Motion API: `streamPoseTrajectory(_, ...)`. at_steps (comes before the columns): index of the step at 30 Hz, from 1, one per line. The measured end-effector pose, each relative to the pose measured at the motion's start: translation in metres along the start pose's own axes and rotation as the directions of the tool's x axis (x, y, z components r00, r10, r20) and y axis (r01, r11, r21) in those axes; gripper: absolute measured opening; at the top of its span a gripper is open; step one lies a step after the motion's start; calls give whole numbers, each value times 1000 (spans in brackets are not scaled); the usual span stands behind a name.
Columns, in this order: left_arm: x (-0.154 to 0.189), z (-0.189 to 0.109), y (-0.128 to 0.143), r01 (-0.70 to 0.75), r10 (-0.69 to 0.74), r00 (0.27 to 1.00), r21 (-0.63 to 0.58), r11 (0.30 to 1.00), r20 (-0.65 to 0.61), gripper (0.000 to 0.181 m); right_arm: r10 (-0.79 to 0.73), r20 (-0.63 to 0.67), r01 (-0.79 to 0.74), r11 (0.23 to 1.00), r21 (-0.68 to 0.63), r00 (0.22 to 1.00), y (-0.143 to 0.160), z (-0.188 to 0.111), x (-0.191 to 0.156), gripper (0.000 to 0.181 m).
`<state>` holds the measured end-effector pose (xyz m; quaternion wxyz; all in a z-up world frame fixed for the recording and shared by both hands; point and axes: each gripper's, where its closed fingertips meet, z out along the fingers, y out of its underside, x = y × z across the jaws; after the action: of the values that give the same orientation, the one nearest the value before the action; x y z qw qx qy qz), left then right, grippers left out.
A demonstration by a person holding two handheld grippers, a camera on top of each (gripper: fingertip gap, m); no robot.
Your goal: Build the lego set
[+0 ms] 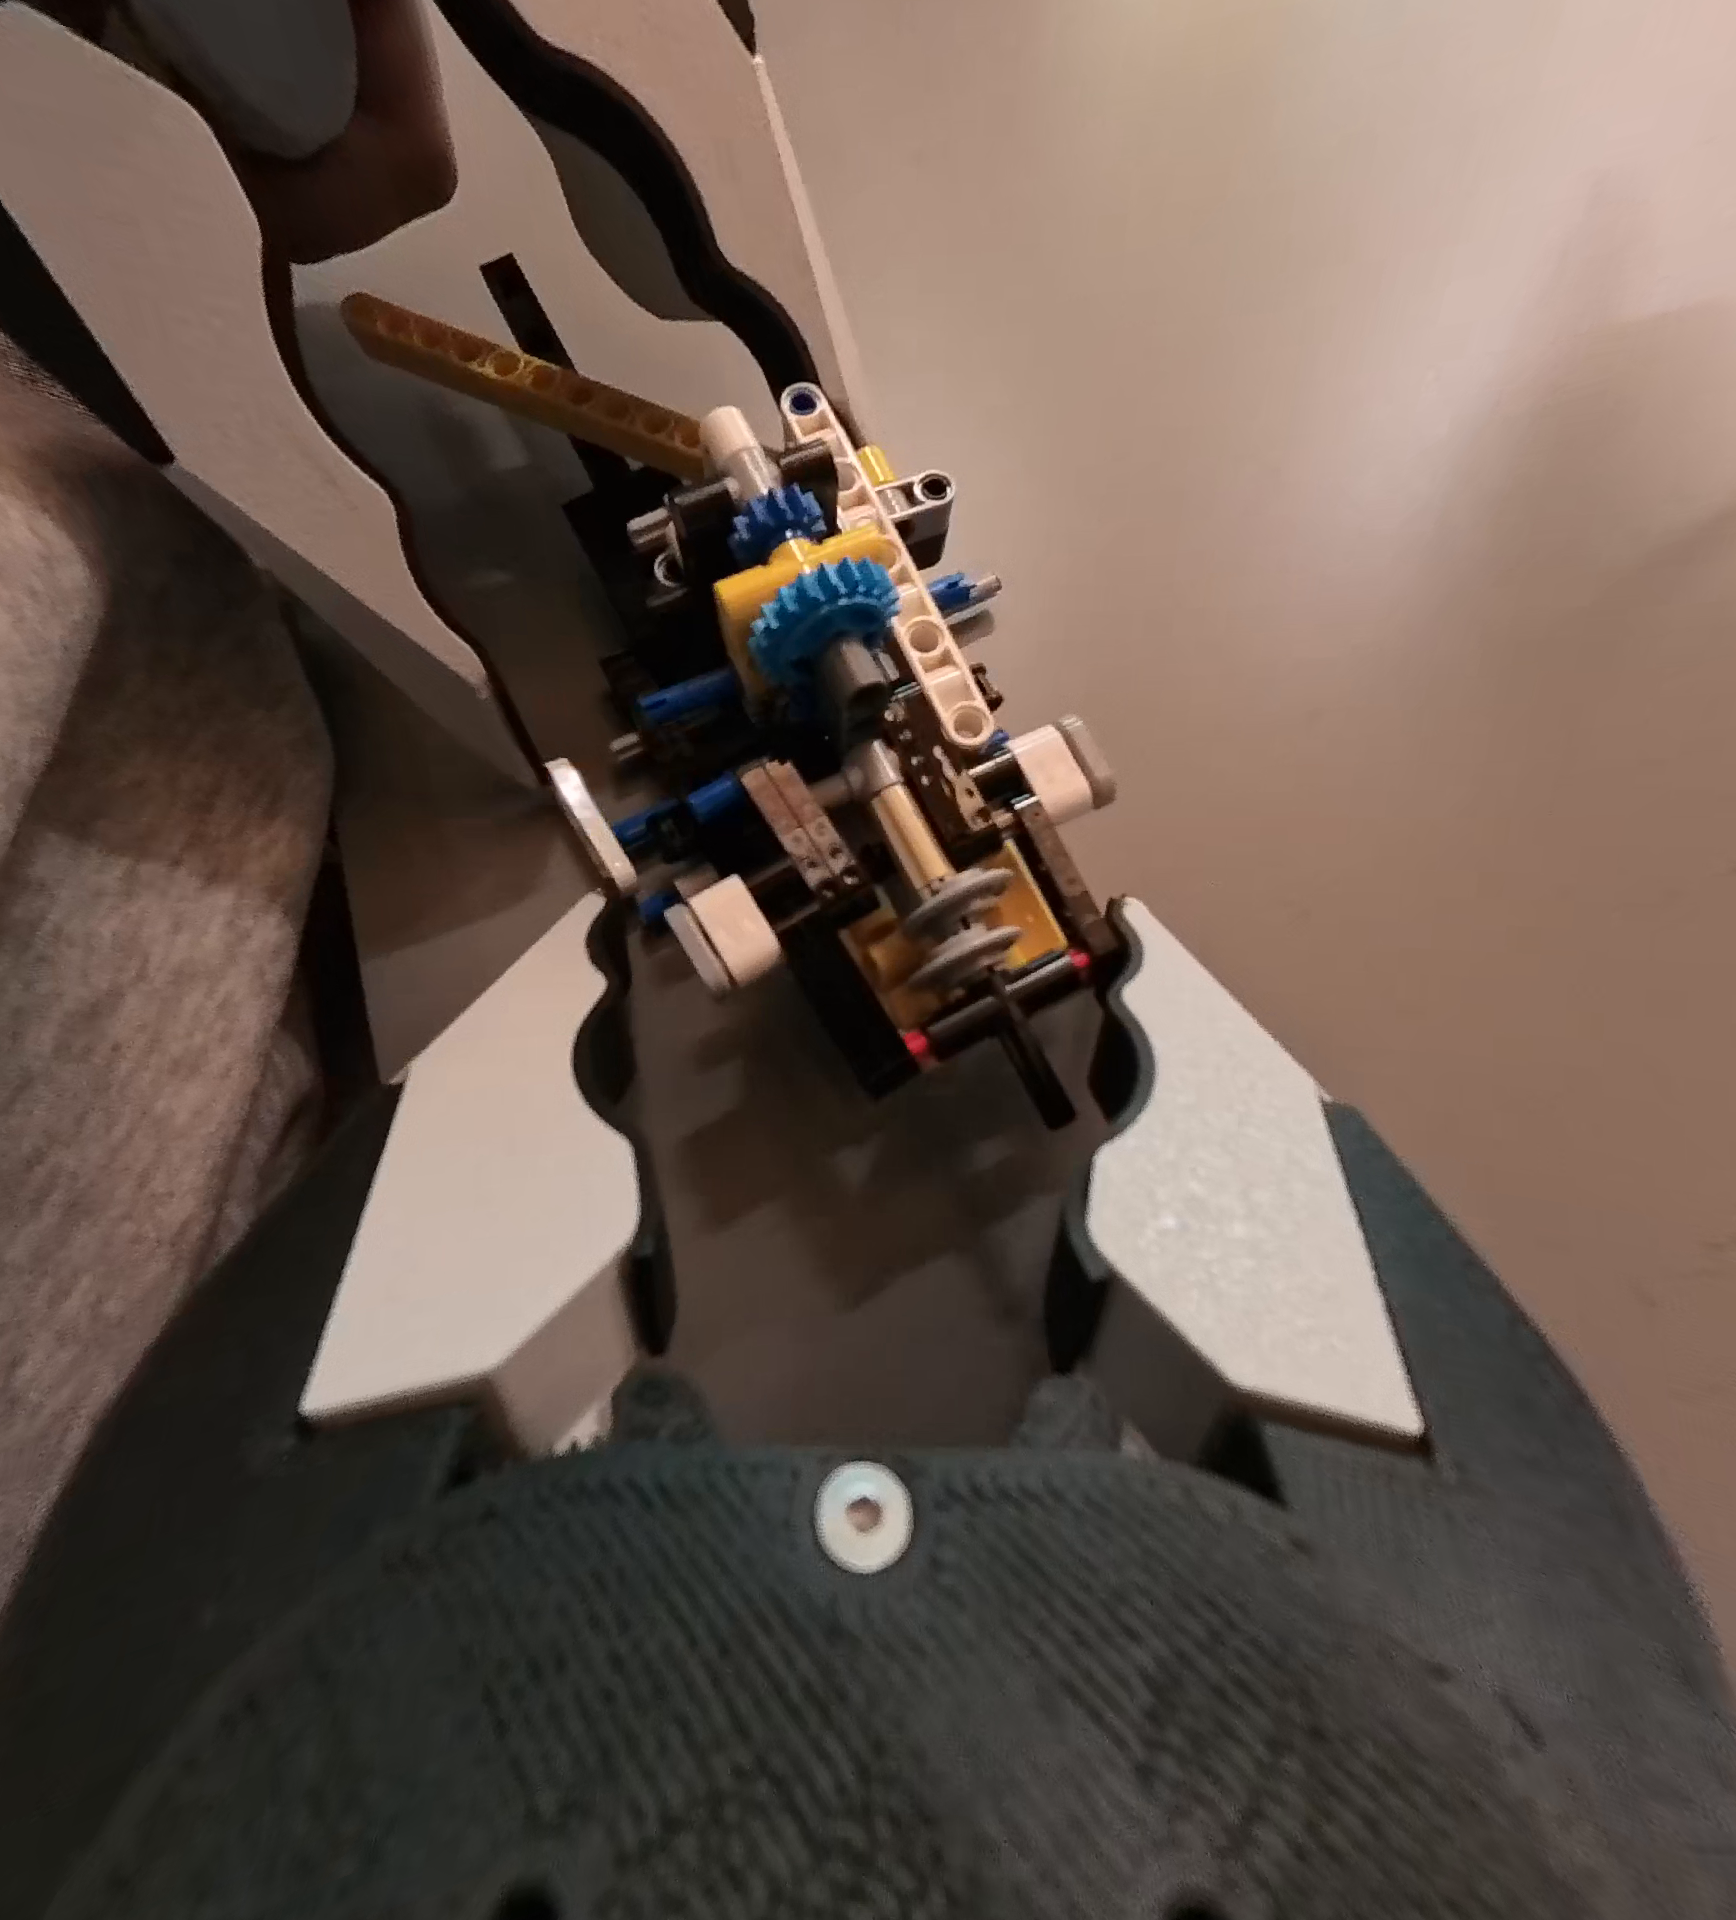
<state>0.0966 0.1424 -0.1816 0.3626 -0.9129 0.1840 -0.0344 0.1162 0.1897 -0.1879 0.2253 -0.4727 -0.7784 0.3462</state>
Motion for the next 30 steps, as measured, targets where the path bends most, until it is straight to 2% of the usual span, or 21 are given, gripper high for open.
streamPoseTrajectory(7, -1, -1, -1, 18, -18, 1000, 12, 1000, -6, 74, -2, 12, 2, 1000, -3, 1000, 0, 1, -3, 94)
streamPoseTrajectory(16, 0, 0, 1, 7, -7, 1000, 0, 1000, -10, 83, -5, -1, 5, 1000, -7, 1000, 1, 0, -1, 90)
streamPoseTrajectory(30, 0, 1, 3, -15, 15, 1000, -18, 1000, 14, 84, -10, -7, 10, 1000, -15, 1000, 1, 0, -2, 90)
